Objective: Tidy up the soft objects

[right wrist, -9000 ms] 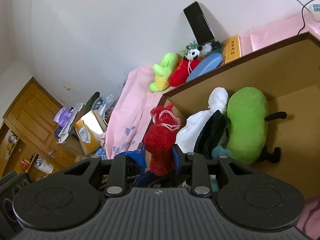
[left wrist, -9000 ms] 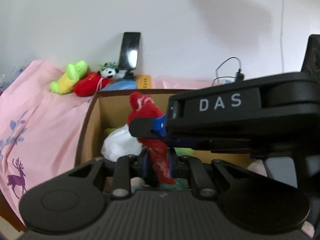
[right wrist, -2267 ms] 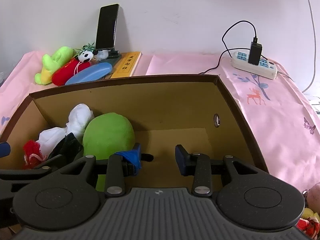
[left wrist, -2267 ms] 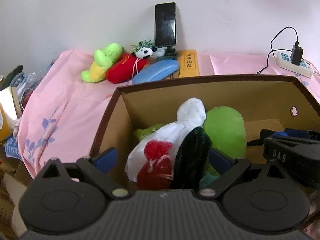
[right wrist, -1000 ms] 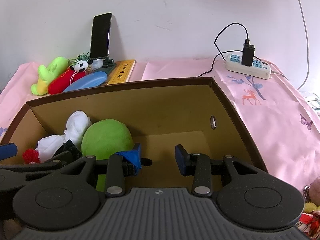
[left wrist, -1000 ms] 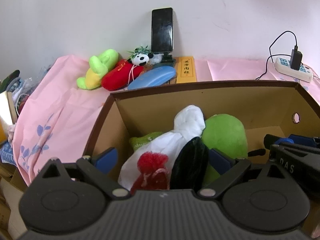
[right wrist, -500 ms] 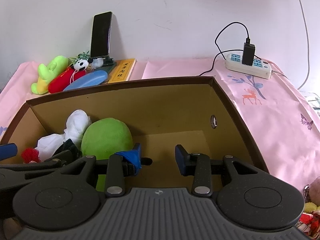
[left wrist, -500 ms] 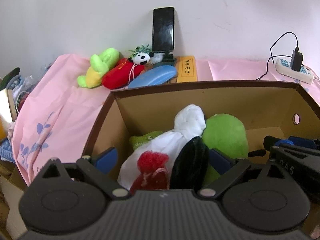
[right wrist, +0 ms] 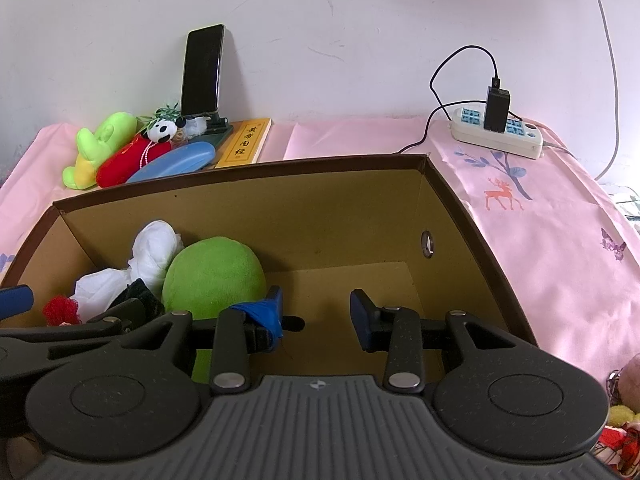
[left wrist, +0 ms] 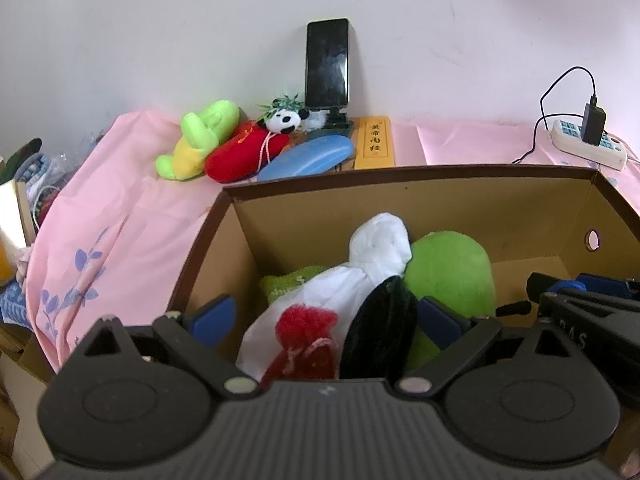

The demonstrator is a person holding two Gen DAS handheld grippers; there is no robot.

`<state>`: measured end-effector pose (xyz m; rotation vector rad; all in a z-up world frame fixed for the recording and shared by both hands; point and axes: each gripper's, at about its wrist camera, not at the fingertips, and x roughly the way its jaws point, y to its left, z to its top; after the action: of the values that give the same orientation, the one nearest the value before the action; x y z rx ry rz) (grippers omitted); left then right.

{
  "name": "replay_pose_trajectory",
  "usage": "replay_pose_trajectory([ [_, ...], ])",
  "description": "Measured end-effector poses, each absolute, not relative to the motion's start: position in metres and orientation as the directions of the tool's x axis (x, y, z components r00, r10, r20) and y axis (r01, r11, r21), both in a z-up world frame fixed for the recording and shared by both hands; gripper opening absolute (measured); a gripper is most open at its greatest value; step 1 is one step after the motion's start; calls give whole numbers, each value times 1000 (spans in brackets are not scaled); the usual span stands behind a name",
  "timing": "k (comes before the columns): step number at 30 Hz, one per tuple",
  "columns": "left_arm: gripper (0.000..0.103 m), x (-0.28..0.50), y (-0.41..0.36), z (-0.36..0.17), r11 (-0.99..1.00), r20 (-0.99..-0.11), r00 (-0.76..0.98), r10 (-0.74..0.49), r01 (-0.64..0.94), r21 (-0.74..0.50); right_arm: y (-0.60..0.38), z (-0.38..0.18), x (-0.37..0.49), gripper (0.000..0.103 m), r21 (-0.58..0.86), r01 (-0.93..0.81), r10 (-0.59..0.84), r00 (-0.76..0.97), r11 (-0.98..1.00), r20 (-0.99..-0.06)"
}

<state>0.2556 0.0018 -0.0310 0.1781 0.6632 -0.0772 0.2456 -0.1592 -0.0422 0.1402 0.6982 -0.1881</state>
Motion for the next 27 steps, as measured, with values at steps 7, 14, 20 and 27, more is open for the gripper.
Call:
replay_pose_trajectory([
  [7,98,253,0,-30,979,-603,798,-3,124,159,-158,-42,246,20,57,219,-131,751,974,-647],
  [14,98,249,5,-24,984,-594,804,-19,122,133,-162,-38,249,21,59,227,-129,726,972,-676],
  [20,98,229,9,-3,987,-571,821,2,89,131,-166,-18,234,21,87,241,-127,744,967,-656],
  [27,98,202,15,14,993,-576,818,-6,71,91,-169,0,203,21,55,252,-167,773,966,-612],
])
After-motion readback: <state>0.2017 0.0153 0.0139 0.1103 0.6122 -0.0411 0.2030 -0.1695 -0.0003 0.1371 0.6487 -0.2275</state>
